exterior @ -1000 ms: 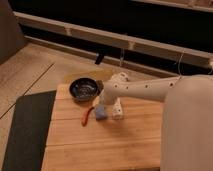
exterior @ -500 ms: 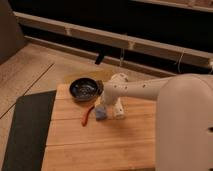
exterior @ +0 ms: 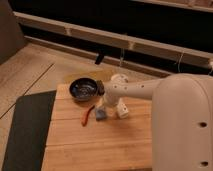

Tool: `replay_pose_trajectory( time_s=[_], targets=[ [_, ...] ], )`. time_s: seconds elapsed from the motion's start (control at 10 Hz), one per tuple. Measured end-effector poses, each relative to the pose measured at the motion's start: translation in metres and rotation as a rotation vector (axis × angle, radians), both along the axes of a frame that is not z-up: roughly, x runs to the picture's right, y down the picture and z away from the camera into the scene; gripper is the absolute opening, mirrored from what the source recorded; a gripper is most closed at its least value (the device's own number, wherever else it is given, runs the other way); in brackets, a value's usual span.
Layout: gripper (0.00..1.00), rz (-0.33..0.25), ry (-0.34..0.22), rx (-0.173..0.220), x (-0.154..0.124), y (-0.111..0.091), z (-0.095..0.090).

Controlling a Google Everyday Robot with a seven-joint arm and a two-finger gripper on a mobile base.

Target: Wipe the white sponge on the table

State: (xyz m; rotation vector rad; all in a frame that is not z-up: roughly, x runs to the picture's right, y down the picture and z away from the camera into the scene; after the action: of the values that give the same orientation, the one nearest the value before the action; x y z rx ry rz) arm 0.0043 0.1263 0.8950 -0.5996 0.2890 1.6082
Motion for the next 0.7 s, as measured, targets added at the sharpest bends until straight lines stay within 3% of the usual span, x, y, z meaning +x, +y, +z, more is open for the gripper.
replay_pose_trajectory(
  time_s=[0.3, 0.7],
  targets=[
    [0.6, -0.018, -0.015, -0.019, -0.008, 0.004, 0.006],
    [0.21, -0.064, -0.041, -0.017, -0.021, 0.003, 0.008]
  ],
)
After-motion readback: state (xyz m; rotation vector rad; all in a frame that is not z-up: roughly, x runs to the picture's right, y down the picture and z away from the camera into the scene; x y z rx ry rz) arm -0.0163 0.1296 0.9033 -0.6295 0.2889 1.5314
